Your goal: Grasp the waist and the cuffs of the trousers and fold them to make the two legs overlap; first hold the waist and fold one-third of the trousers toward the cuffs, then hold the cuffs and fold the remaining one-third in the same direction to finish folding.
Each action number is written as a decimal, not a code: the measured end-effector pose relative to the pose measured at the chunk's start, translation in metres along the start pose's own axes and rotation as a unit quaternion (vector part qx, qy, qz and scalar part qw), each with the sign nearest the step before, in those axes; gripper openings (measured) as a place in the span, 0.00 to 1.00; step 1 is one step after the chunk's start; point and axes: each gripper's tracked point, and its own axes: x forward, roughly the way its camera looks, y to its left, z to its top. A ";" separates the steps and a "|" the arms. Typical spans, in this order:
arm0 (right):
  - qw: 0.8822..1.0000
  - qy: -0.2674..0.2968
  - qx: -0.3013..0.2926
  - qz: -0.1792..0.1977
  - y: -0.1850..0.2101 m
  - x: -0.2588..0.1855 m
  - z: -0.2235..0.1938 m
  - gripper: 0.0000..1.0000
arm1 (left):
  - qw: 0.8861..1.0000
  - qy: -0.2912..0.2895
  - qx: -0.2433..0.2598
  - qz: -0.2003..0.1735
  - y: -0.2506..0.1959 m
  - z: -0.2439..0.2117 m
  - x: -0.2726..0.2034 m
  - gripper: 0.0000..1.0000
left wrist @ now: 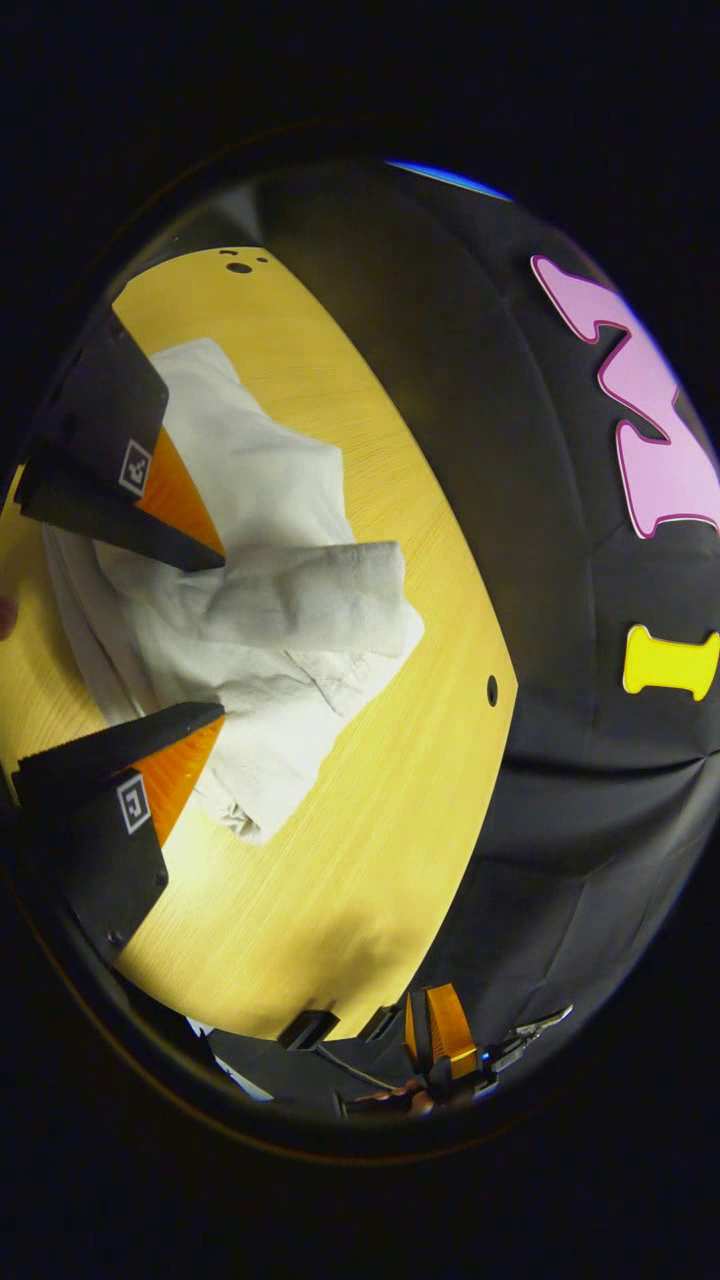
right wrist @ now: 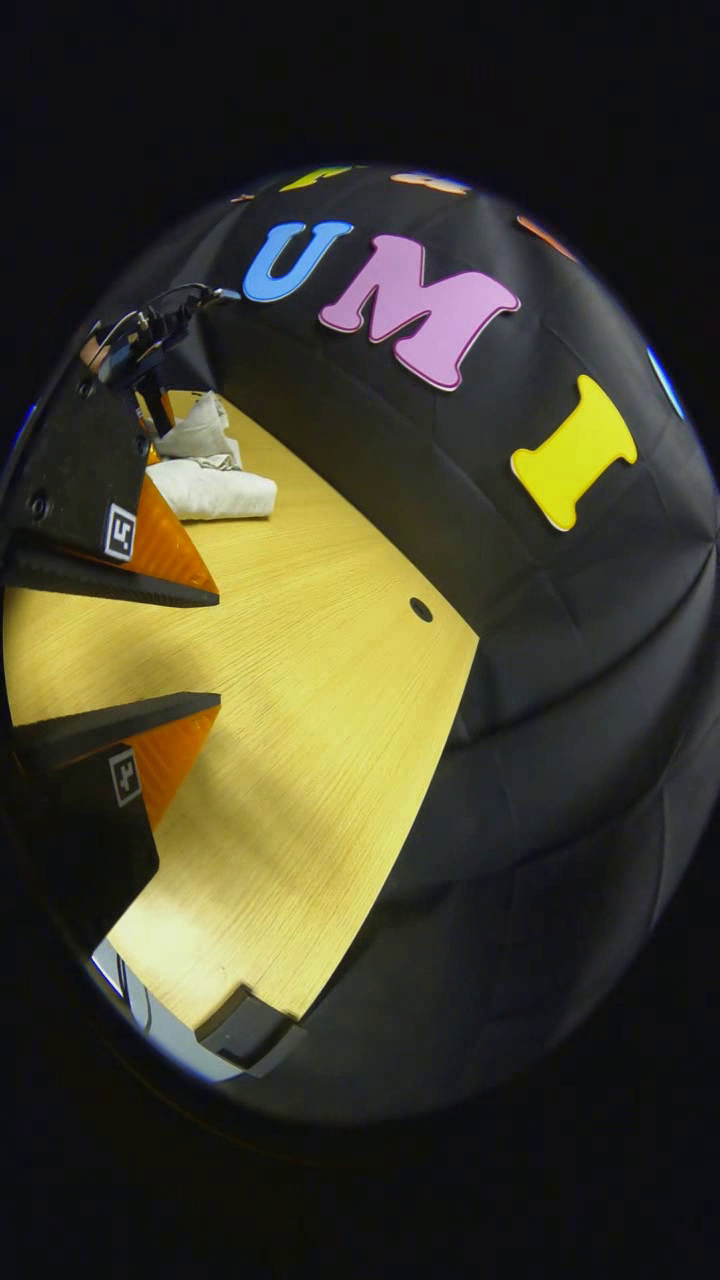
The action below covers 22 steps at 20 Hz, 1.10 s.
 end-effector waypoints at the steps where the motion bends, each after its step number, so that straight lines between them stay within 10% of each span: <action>1: 1.000 -0.009 0.004 -0.003 -0.004 -0.005 0.001 0.53 | 1.000 -0.003 0.001 -0.004 -0.002 0.001 -0.005 0.89; 14: 0.998 -0.050 0.026 0.012 0.050 -0.078 -0.042 0.44 | 0.992 -0.045 -0.097 -0.064 -0.008 0.001 -0.090 0.94; 16: 0.998 -0.047 0.017 0.029 0.074 -0.078 -0.049 0.64 | 0.989 -0.057 -0.117 -0.066 0.003 -0.004 -0.107 0.95; 22: 0.996 -0.036 -0.022 0.078 0.148 -0.070 -0.067 0.82 | 0.977 -0.081 -0.194 -0.039 0.056 -0.025 -0.155 0.95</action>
